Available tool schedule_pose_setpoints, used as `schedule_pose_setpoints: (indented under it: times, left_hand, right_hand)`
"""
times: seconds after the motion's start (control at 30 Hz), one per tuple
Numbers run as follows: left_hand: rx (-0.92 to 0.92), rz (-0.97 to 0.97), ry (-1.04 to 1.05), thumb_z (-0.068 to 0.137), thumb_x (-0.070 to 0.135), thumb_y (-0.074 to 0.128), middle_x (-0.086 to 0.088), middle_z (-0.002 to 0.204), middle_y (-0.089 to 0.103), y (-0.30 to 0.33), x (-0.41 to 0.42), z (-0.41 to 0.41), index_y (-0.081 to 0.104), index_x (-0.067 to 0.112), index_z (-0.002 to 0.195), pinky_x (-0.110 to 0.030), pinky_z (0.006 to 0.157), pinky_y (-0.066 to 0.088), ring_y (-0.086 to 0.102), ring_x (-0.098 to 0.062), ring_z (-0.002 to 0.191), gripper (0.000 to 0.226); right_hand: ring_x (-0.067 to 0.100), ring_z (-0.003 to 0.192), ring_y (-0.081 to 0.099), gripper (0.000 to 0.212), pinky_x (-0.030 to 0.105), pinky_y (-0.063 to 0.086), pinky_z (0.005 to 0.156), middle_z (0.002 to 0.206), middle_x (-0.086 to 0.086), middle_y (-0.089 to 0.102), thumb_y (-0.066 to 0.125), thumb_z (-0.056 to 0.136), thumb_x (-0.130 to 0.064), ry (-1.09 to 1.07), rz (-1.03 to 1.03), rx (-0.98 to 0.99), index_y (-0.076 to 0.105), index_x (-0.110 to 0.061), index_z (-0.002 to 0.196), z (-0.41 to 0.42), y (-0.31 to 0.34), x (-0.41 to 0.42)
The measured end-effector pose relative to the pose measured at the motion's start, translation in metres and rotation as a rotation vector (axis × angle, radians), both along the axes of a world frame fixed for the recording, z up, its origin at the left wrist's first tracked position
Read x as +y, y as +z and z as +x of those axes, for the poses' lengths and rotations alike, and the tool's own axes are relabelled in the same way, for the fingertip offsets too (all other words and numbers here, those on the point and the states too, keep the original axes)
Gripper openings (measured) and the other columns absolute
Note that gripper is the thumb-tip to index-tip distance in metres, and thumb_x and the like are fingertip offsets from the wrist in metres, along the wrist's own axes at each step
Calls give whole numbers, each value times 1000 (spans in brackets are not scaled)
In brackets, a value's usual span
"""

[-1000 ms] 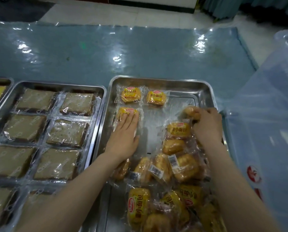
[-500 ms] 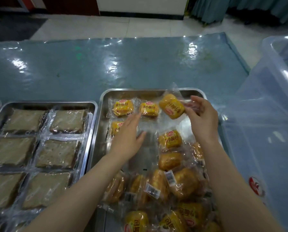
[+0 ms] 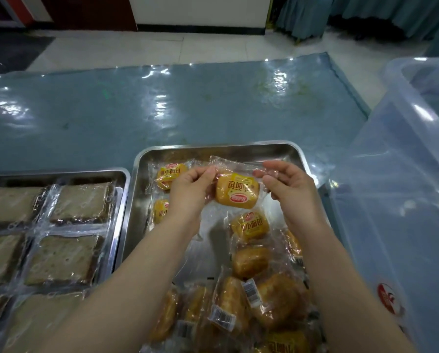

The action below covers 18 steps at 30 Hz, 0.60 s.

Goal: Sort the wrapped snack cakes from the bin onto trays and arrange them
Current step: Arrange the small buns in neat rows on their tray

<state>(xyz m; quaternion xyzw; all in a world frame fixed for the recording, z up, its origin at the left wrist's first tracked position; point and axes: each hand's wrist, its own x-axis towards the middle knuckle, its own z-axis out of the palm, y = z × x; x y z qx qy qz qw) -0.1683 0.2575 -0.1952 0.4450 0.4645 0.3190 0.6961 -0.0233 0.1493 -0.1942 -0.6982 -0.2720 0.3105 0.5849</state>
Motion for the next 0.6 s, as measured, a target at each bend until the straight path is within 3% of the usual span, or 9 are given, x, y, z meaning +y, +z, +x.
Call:
schedule_pose_setpoints:
  times: [0.1,0.17,0.27,0.4,0.5,0.57,0.6]
  left_hand:
    - [127,197,-2,89,15,61,5,76,72,-1,-3,-2,70,23,76,-24,64,54,67,-12,76,18]
    - [211,387,-64,85,18,65,6,78,72,3,-4,-2,71,28,74,-28,69,55,67,-12,78,16]
    - [230,532,-151,84,22,67,10,82,72,10,-4,4,72,30,83,-24,72,55,66,-6,82,10]
    - [279,553,-150,91,13,57,12,106,62,1,-3,5,52,32,100,-18,86,49,58,1,99,22]
    - [606,692,-352,92,5,48,12,120,49,-18,0,-2,50,27,115,-19,91,36,46,-3,111,31]
    - [753,760,-530,93,9,48,6,143,38,-32,1,-4,44,23,131,-27,104,32,36,-10,130,42]
    - [805,763,-616,93,14,49,3,153,25,-37,0,-4,36,23,139,-33,111,29,23,-14,140,48]
  right_hand:
    - [-8,95,58,35,9,45,74,105,-20,66,66,86,-9,80,-89,-233,63,-33,111,-1,4,1]
    - [-14,101,50,42,0,39,73,108,-30,57,68,84,-20,259,-150,-436,56,-38,121,-1,12,2]
    - [-17,92,54,42,-2,42,67,98,-30,60,72,80,-31,423,-173,-482,58,-39,119,-3,19,9]
    - [-9,80,61,28,12,51,60,90,-18,65,76,79,-23,120,-130,-324,57,-39,93,7,9,8]
    - [7,89,64,48,37,57,78,101,-8,63,78,77,-30,-195,-169,-157,48,-30,115,20,-5,1]
    - [18,101,63,75,41,52,90,115,3,62,78,77,-31,-254,-219,-72,31,-27,136,23,-11,0]
    - [22,110,59,85,39,48,94,125,7,58,77,78,-33,-234,-293,-122,22,-29,143,23,-13,0]
